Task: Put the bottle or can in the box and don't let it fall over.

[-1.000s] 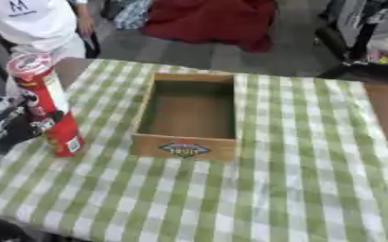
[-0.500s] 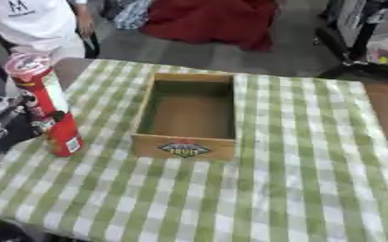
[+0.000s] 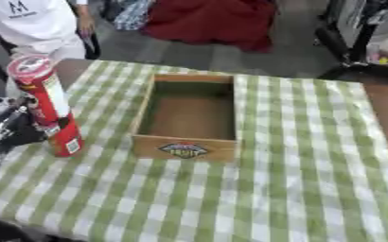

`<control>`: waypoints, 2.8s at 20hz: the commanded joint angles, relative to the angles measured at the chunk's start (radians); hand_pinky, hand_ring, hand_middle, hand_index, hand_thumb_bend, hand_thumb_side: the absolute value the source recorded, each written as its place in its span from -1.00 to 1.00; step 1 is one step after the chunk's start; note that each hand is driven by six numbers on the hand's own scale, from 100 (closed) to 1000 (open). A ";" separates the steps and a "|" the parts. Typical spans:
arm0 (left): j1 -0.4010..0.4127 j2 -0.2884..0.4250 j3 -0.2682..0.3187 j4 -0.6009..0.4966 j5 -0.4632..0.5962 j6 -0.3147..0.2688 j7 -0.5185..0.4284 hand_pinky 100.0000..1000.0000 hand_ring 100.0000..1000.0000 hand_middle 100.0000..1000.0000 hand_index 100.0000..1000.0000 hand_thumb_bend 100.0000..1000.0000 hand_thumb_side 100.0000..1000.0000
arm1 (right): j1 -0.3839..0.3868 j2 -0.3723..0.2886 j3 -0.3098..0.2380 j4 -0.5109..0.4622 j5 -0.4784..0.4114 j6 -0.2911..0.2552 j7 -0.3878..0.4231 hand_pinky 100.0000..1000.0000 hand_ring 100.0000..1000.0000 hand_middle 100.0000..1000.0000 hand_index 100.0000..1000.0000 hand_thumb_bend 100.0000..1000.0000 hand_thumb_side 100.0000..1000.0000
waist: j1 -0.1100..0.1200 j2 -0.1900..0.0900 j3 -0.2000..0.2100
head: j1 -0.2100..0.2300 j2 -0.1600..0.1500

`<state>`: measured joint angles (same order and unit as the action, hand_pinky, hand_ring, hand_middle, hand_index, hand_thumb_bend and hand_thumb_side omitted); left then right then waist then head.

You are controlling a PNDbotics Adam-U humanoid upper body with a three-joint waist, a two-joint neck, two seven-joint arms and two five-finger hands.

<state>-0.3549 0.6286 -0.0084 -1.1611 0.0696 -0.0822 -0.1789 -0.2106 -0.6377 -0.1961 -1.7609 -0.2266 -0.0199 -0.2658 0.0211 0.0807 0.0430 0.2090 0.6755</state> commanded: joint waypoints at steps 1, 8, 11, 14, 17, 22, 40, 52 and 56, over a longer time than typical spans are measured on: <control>-0.018 0.021 0.003 -0.006 -0.007 0.004 -0.001 1.00 1.00 0.80 0.97 -0.30 -0.48 | -0.010 -0.025 -0.008 -0.021 -0.005 -0.003 0.003 0.58 0.50 0.50 0.62 -1.00 0.38 | -0.002 -0.009 0.000 | 0.003 -0.008; -0.028 0.018 0.002 0.000 -0.017 0.011 0.019 0.99 1.00 0.79 0.95 -0.29 -0.17 | -0.011 -0.025 -0.005 -0.020 -0.006 -0.003 0.007 0.58 0.50 0.50 0.62 -1.00 0.38 | -0.003 -0.010 0.002 | 0.007 -0.011; -0.034 0.015 0.000 0.005 -0.019 0.016 0.028 0.98 1.00 0.78 0.94 -0.31 -0.07 | -0.012 -0.025 -0.005 -0.020 -0.007 -0.003 0.007 0.58 0.51 0.50 0.62 -1.00 0.38 | -0.004 -0.009 0.001 | 0.009 -0.011; -0.037 0.013 -0.002 0.007 -0.019 0.020 0.031 0.99 1.00 0.78 0.94 -0.31 -0.13 | -0.011 -0.025 -0.005 -0.020 -0.007 -0.003 0.007 0.58 0.51 0.50 0.62 -1.00 0.38 | -0.004 -0.008 0.000 | 0.010 -0.011; -0.039 0.013 -0.002 0.009 -0.023 0.023 0.035 0.99 1.00 0.78 0.94 -0.30 -0.26 | -0.011 -0.024 -0.006 -0.020 -0.007 -0.004 0.007 0.58 0.51 0.50 0.62 -1.00 0.38 | -0.004 -0.008 0.000 | 0.012 -0.013; -0.041 0.010 -0.002 0.013 -0.032 0.026 0.034 0.99 1.00 0.78 0.93 -0.30 -0.35 | -0.010 -0.023 -0.007 -0.020 -0.008 -0.004 0.007 0.58 0.51 0.50 0.62 -1.00 0.38 | -0.004 -0.008 -0.001 | 0.013 -0.015; -0.048 -0.003 -0.011 0.013 -0.041 0.033 0.035 0.98 1.00 0.75 0.88 -0.29 -0.37 | -0.006 -0.019 -0.010 -0.017 -0.010 -0.003 0.007 0.59 0.51 0.50 0.62 -1.00 0.39 | -0.003 -0.008 -0.003 | 0.018 -0.017; -0.050 -0.009 -0.012 0.010 -0.051 0.033 0.031 0.97 0.78 0.70 0.82 -0.30 -0.48 | -0.004 -0.018 -0.012 -0.015 -0.010 -0.004 0.007 0.59 0.51 0.50 0.62 -1.00 0.39 | -0.005 -0.009 -0.002 | 0.022 -0.019; -0.049 -0.010 -0.010 0.009 -0.044 0.038 0.037 0.96 0.64 0.64 0.77 -0.34 -0.58 | -0.005 -0.017 -0.011 -0.014 -0.011 -0.004 0.007 0.59 0.51 0.50 0.62 -1.00 0.40 | -0.005 -0.009 -0.001 | 0.023 -0.019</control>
<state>-0.3882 0.5973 -0.0211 -1.1412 0.0232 -0.0467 -0.1453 -0.2092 -0.6356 -0.1964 -1.7608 -0.2336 -0.0217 -0.2603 0.0175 0.0807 0.0416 0.2278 0.6658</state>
